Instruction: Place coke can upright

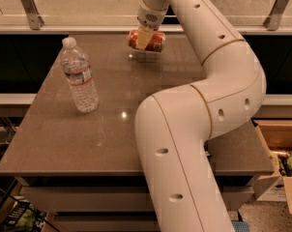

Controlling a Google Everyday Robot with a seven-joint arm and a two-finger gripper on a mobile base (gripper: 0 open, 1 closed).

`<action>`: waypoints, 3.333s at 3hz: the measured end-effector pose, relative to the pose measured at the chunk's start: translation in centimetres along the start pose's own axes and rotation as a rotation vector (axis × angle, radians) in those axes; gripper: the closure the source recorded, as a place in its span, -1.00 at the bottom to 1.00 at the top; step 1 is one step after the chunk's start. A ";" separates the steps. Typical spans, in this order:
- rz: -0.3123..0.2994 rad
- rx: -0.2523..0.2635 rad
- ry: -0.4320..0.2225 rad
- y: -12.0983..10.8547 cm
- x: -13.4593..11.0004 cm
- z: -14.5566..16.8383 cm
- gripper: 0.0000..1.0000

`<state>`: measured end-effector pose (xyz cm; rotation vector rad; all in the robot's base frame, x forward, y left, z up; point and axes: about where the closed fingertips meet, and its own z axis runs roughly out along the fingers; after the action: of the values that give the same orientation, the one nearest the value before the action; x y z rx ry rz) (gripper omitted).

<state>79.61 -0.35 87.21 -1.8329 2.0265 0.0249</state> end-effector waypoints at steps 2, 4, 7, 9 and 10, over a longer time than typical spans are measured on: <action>-0.027 0.025 -0.086 0.6 -1.6 -4.1 1.00; -0.101 0.117 -0.176 2.1 -3.6 -8.9 1.00; -0.146 0.249 -0.390 7.9 -2.4 -9.1 1.00; -0.163 0.243 -0.419 8.3 -2.4 -10.2 1.00; -0.166 0.242 -0.456 8.5 -2.0 -11.6 1.00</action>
Offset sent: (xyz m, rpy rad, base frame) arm -0.0572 0.0077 0.0608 0.0978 -0.0723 0.0638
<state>68.31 -0.52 96.28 -1.6551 1.4939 0.1324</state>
